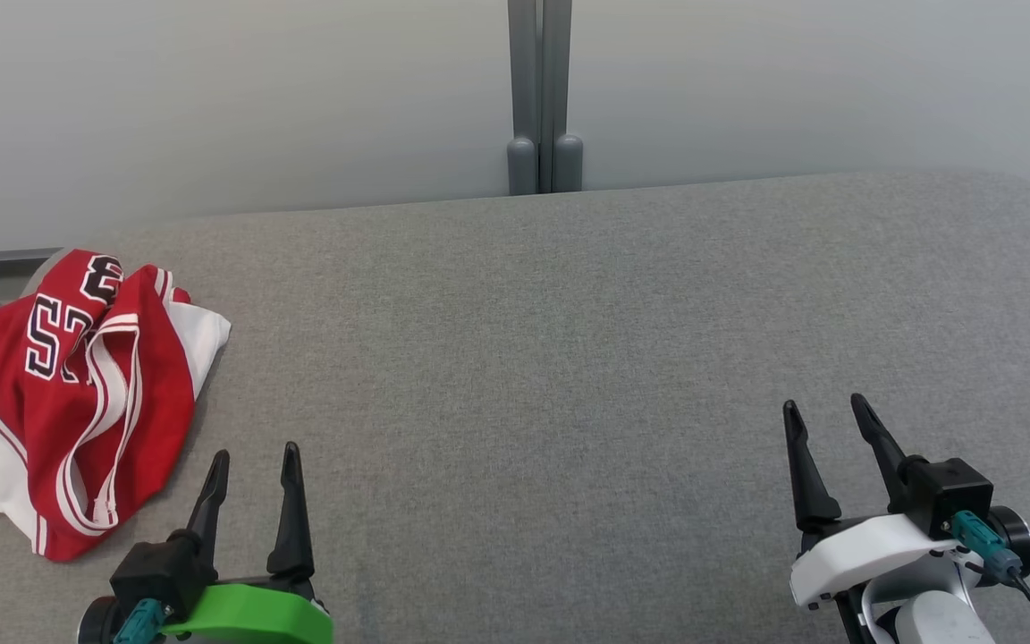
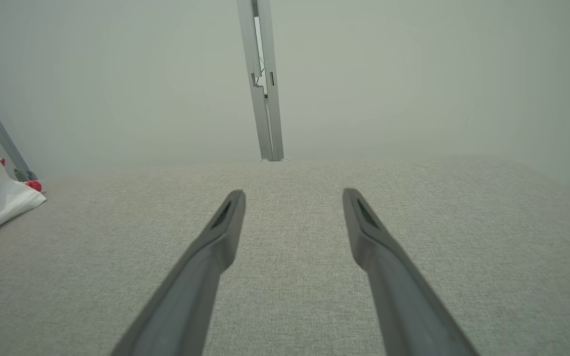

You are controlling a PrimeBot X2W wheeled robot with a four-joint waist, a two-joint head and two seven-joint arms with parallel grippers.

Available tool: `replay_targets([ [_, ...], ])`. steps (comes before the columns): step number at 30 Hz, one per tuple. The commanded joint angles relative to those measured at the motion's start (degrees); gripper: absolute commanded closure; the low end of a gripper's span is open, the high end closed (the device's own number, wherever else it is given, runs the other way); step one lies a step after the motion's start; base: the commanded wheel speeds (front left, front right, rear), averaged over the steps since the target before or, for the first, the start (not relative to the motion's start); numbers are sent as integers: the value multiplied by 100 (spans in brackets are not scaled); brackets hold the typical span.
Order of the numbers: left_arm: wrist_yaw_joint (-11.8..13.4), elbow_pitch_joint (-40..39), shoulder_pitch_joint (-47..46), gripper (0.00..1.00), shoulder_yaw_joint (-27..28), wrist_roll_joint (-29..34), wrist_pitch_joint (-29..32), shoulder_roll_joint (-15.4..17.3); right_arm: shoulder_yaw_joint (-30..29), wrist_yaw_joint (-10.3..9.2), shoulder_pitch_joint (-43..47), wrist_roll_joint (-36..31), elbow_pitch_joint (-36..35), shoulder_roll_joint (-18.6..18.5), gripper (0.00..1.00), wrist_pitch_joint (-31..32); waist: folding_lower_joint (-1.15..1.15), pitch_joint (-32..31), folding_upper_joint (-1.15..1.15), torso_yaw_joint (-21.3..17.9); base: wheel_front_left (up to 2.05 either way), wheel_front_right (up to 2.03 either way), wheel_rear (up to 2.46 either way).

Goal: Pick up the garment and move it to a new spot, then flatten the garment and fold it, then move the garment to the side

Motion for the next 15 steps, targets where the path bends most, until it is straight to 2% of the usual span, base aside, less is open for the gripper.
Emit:
replay_targets([
  [1,-19,22,93,0,-3,59,-22,2,12,0,10,-31,14,-26,0,-23,0,-4,0,-2,0,0,0],
  [15,-29,11,90,0,-17,28,-22,-6,1,0,76,-26,-13,-25,0,-49,0,-33,0,35,0,0,0],
])
